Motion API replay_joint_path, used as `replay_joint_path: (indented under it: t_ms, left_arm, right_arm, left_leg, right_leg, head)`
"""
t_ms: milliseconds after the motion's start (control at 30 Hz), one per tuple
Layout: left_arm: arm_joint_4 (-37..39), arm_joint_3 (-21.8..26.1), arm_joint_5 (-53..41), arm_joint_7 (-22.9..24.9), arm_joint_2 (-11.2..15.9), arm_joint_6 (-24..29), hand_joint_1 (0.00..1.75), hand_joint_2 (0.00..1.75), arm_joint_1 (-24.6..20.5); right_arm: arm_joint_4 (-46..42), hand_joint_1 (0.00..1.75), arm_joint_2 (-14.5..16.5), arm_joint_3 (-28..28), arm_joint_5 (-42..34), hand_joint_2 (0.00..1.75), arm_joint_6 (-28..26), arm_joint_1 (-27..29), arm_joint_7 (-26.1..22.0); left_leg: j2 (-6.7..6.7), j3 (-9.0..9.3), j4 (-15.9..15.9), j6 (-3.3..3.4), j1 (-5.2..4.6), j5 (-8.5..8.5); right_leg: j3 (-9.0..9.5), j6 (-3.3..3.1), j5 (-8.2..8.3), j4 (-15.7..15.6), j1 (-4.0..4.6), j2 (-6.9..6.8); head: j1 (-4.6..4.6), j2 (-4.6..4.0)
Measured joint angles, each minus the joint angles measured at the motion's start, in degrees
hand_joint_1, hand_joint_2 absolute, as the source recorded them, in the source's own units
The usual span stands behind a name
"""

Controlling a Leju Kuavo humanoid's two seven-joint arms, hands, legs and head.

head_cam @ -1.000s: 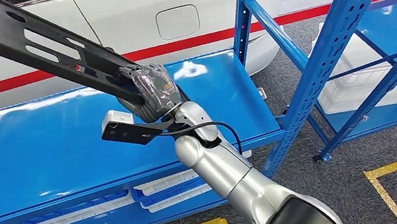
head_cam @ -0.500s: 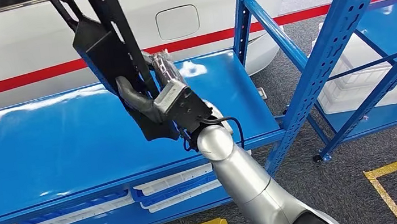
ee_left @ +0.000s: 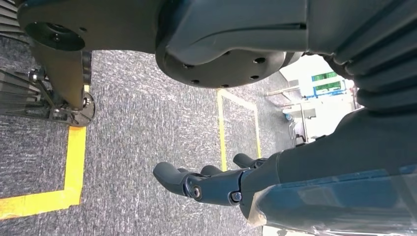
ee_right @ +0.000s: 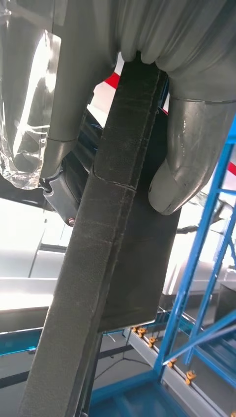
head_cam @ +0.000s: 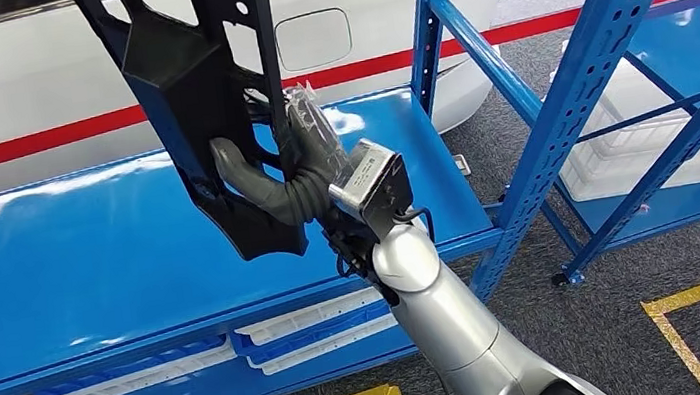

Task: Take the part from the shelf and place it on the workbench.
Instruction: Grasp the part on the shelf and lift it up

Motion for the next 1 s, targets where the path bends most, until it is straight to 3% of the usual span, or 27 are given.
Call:
replay_joint_path:
  t_ms: [567,733,833,900,1000]
  left_arm:
    - [0.0,0.7,1.3,0.0,-0.4,1.5,0.00,1.75,0.0]
    - [0.0,1.0,1.3,0.0,-0.3,1.3,0.00,1.75,0.0]
    - [0.0,1.0,1.2,0.0,-0.3,1.3,0.00,1.75,-0.1]
    - [0.0,1.0,1.0,0.0,-0.3,1.2,0.00,1.75,-0.2]
    - [0.0,1.0,0.7,0.0,-0.3,0.9,0.00,1.75,-0.2]
  right_arm:
    - [-5.4,1.75,-2.3,2.6,-4.2,1.75,-1.0,5.9,-0.8]
    - [-6.2,1.75,-3.6,2.8,-4.1,1.75,-1.0,7.0,-1.7]
    - [-6.5,1.75,-4.0,2.9,-4.0,1.75,-1.0,7.4,-2.0]
    - [-6.6,1.75,-4.4,3.0,-3.9,1.75,-1.1,7.6,-2.4]
    - [-6.6,1.75,-5.1,3.1,-3.6,1.75,-1.1,8.3,-2.6]
  left_leg:
    - [0.00,-0.01,0.1,0.22,-0.23,-0.15]
    - [0.00,-0.11,0.5,0.76,-0.50,-0.29]
    - [0.22,0.22,-0.4,1.66,-0.33,0.64]
    - [0.55,0.49,-1.4,2.21,0.05,1.46]
    - [0.78,0.31,-1.4,2.33,0.11,1.66]
  right_leg:
    - [0.02,0.04,0.02,0.0,-0.30,0.00]
    - [0.07,0.26,0.14,-0.1,-0.56,0.00]
    - [-0.09,0.85,-0.02,0.1,-0.48,-0.06]
    - [-1.70,0.67,-2.38,3.8,-0.29,-0.22]
    - [-5.79,0.45,-6.80,14.3,-0.48,-0.33]
  head:
    - [-0.01,0.00]
    - [-0.01,0.00]
    - [0.00,0.00]
    - [0.14,0.00]
    - [0.25,0.00]
